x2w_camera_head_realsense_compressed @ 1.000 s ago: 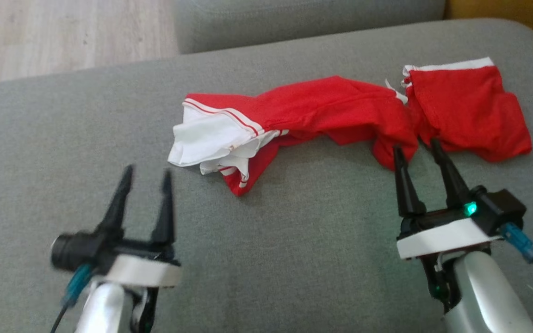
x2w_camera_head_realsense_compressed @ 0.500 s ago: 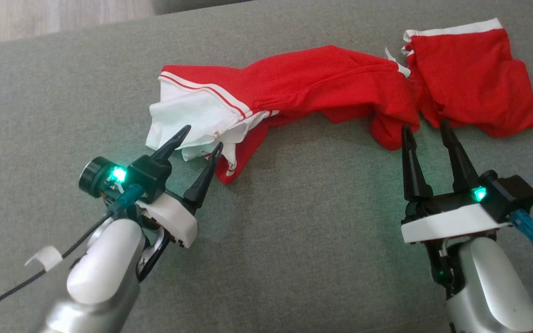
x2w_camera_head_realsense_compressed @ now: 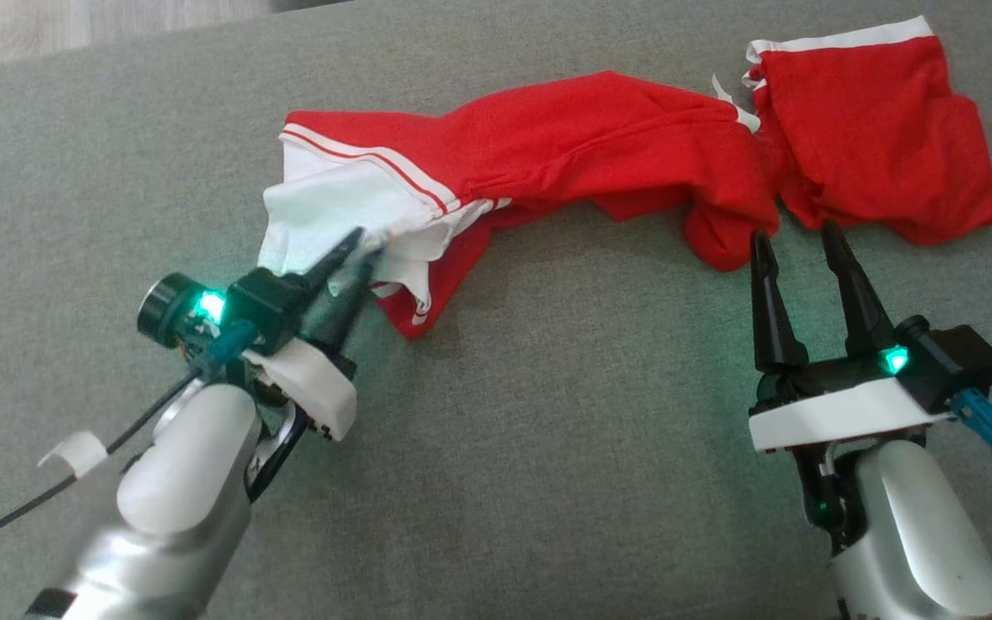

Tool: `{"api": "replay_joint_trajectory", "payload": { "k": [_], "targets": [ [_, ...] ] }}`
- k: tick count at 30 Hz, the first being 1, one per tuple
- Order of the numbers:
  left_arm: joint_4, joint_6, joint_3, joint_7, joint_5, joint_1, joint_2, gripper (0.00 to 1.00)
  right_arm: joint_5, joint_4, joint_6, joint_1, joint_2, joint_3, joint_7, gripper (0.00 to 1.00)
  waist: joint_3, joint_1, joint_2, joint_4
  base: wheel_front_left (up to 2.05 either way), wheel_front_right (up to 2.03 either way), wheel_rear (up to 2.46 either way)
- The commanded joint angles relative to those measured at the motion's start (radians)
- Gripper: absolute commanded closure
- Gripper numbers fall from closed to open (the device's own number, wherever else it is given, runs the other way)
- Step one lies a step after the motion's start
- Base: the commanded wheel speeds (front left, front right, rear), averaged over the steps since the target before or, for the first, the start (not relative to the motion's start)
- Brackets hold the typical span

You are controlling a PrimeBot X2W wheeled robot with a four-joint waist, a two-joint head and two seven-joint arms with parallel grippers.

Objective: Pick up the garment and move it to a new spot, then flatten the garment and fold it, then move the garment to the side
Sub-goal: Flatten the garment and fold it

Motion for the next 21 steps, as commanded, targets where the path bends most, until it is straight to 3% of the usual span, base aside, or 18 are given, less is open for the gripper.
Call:
{"api": "replay_joint_trajectory", "payload": {
  "k": [1, 9, 21],
  "targets": [
    [-0.021, 0.002, 0.027, -0.015, -0.011, -0.057, 0.034, 1.0, 0.004, -0.031, -0.001, -0.033, 0.004, 0.02, -0.009, 0.0, 0.001, -0.0001, 0.0, -0.001, 0.0, 0.0, 0.0],
    [-0.049, 0.002, 0.018, -0.028, -0.047, -0.084, 0.073, 1.0, 0.008, -0.013, -0.001, -0.034, 0.005, 0.02, -0.009, 0.0, -0.015, -0.0001, 0.0, -0.008, 0.0, 0.0, 0.0],
    [-0.242, 0.002, 0.016, 0.08, -0.026, -0.213, 0.259, 1.0, 0.038, -0.005, -0.001, -0.047, 0.005, 0.043, -0.009, 0.0, -0.043, -0.0001, 0.0, -0.055, 0.0, 0.0, 0.0]
  ]
}}
